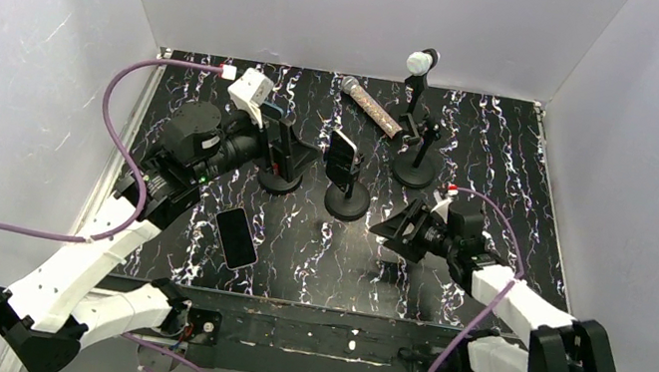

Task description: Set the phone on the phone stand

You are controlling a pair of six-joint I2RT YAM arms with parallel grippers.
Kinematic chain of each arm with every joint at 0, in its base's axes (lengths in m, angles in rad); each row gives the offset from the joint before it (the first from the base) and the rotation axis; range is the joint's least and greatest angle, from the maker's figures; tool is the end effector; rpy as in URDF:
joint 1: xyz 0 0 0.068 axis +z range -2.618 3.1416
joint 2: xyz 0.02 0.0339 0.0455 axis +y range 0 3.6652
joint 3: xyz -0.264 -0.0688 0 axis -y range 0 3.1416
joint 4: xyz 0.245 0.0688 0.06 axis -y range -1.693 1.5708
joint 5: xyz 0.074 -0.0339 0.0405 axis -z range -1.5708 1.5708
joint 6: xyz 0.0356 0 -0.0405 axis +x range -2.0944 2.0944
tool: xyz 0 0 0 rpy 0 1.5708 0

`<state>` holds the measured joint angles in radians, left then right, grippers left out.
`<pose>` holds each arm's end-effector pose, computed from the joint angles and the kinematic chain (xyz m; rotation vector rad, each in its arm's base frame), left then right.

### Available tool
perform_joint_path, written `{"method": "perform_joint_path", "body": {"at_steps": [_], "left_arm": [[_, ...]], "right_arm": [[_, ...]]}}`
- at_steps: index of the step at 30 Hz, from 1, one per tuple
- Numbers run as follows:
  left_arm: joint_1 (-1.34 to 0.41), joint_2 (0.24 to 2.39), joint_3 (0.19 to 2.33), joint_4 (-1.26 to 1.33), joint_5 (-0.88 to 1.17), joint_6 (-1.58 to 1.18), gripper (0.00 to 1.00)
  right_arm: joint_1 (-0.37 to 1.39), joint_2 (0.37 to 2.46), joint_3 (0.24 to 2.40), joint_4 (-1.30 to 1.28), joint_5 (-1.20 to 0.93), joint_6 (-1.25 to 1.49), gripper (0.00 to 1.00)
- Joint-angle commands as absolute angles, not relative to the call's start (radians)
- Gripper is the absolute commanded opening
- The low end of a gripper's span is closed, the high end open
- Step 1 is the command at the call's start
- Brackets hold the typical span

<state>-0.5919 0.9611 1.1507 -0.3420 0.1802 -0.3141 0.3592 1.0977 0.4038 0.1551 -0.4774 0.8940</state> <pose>0.1673 -0.1202 0.4185 0.3845 1.7502 -0.8161 0.1975 0.0916 0.1837 0.2989 2.2823 1.2079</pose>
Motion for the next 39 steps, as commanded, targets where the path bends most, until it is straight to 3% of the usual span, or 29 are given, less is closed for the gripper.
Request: {"method": "perform_joint_path", "body": {"at_steps": [1,9,21,27,35,39], "left_arm": [[-0.589,0.929,1.128,-0.333,0.179,-0.324,0.98],[-0.589,0.919,1.117,-0.328,0.187,-0.329,0.98],[-0.589,0.927,1.12,-0.333,0.192,-0.321,0.98],[-0.589,0.938,1.121,-0.334,0.208,-0.321,0.98],[-0.589,0.958,1.141,-0.341,0.264,-0.296,0.98],[-0.589,0.943,1.137,-0.34,0.261,-0.279,0.98]], "right_arm": [[0.353,1.208,0.416,0.371,-0.48,1.011,0.72],[0.353,1.483,0.507,0.471,-0.544,1.109,0.55],[0.363,1.661,0.57,0.505,-0.522,1.232,0.54],[0.389,1.738,0.628,0.521,-0.543,1.289,0.41],[0.425,1.891,0.705,0.588,-0.519,1.473,0.39],[0.429,1.928,0.787,0.551,-0.521,1.523,0.45]]}}
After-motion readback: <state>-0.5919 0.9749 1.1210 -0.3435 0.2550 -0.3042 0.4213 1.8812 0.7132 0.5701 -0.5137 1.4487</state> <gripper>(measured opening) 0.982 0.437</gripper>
